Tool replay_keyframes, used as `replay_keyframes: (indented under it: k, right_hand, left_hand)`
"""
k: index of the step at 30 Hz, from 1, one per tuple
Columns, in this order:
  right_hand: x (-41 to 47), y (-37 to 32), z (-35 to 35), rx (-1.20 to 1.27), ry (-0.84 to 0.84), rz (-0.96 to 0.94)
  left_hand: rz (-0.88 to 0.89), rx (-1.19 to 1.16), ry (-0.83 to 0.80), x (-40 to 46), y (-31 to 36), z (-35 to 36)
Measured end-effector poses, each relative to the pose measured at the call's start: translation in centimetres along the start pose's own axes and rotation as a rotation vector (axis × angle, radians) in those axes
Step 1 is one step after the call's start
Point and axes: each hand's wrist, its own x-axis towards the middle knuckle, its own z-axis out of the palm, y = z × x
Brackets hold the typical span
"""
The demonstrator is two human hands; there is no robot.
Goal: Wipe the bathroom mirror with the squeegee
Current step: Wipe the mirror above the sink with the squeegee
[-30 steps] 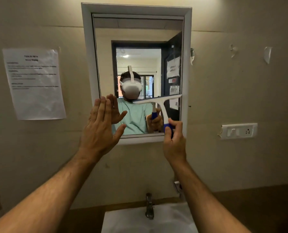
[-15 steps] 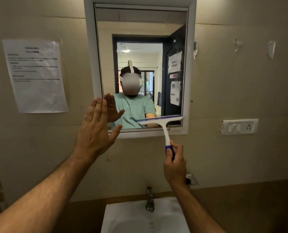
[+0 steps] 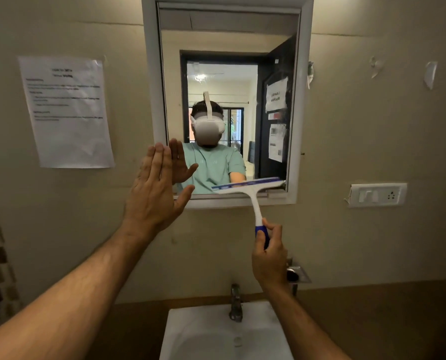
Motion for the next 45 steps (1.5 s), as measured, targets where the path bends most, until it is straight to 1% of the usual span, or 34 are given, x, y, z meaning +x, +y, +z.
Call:
replay_keyframes:
  k: [3, 5, 7, 9, 11, 14, 17, 19, 24, 29, 33, 35, 39, 42, 45]
  right_hand:
    - [4.1, -5.1, 1.7, 0.104, -0.048, -0.108]
    - [8.0, -9.6, 3.2, 0.15, -0.014, -0.177]
    - [11.5, -14.0, 4.4, 0.193, 0.033, -0.206]
    - [14.2, -17.4, 5.2, 0.231, 0.054, -0.246]
    - [16.2, -19.8, 5.8, 0.242, 0.074, -0.29]
    - [18.5, -22.0, 6.5, 0.219, 0.088, -0.303]
    - [19.2, -22.3, 7.0, 0.196, 0.056, -0.292]
    - [18.5, -21.1, 7.3, 0.207, 0.024, -0.256]
    - [13.7, -14.9, 7.6, 0.08, -0.022, -0.188]
    - [8.1, -9.0, 7.7, 0.034, -0.072, -0.162]
    - [4.8, -7.1, 7.9, 0.011, -0.1, -0.115]
    - [5.4, -8.5, 8.1, 0.047, -0.07, -0.138]
    - [10.2, -15.5, 8.4, 0.082, 0.02, -0.219]
    - [14.4, -20.7, 8.7, 0.17, 0.036, -0.292]
    - [16.6, -23.2, 9.1, 0.186, 0.056, -0.289]
  left_hand:
    - [0.003, 0.017, 0.026, 1.5, -0.7, -0.9]
    - [0.007, 0.035, 0.073, 2.9, -1.0, -1.8]
    - [0.003, 0.042, 0.117, 4.4, -1.3, -2.7]
    - [-0.006, 0.036, 0.133, 5.8, -1.5, -3.4]
    - [-0.003, 0.043, 0.14, 6.8, -1.7, -3.9]
    - [0.011, 0.045, 0.142, 7.6, -1.9, -4.4]
    - [0.012, 0.034, 0.156, 7.8, -2.3, -4.5]
    - [0.012, 0.024, 0.168, 7.8, -2.6, -4.5]
    - [0.023, 0.031, 0.193, 7.2, -3.3, -4.4]
    - [0.03, 0.024, 0.192, 6.4, -3.5, -4.6]
    - [0.031, 0.03, 0.181, 5.9, -3.4, -5.2]
    - [0.028, 0.037, 0.171, 5.8, -3.5, -5.6]
    - [0.021, 0.039, 0.169, 6.1, -3.8, -6.4]
    - [0.0, 0.044, 0.166, 6.5, -4.0, -6.6]
    - [-0.016, 0.044, 0.156, 6.5, -4.0, -6.5]
